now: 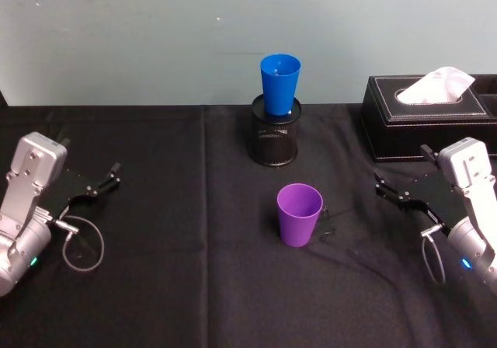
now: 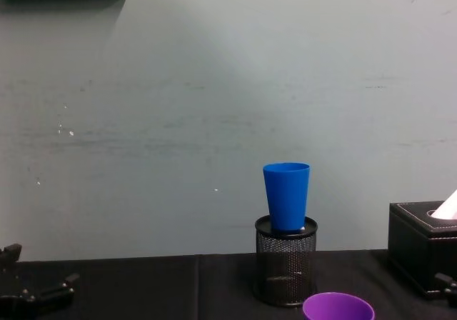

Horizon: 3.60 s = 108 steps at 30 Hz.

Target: Pick up one cup with a gripper and tap it against the other cup.

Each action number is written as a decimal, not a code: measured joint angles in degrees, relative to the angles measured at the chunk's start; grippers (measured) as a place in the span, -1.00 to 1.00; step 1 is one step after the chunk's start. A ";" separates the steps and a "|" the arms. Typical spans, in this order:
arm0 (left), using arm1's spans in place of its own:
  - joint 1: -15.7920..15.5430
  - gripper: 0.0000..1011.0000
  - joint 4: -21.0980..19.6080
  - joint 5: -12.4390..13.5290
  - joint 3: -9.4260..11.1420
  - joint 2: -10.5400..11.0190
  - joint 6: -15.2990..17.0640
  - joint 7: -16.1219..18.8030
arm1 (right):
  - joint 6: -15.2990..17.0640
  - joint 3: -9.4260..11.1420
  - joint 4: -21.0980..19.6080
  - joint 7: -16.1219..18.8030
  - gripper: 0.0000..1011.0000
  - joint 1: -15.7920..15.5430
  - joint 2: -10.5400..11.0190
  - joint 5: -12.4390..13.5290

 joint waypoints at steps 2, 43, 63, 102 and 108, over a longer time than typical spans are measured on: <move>0.00 0.98 0.00 0.00 0.00 0.00 0.00 0.00 | 0.00 0.00 0.00 0.00 0.98 0.00 0.00 0.00; 0.00 0.98 0.00 0.00 0.00 0.00 0.00 0.00 | 0.00 0.00 0.00 0.00 0.98 0.00 0.00 0.00; 0.00 0.98 0.00 0.00 0.00 0.00 0.00 0.00 | -4.27 3.68 -9.16 5.38 0.98 -4.54 1.60 3.17; 0.00 0.98 0.00 0.00 0.00 0.00 0.00 0.00 | 2.68 0.93 -6.59 24.12 0.98 -6.03 -2.11 9.25; 0.00 0.98 0.00 0.00 0.00 0.00 0.00 0.00 | 2.75 0.68 -3.26 25.53 0.98 -4.15 -4.73 9.04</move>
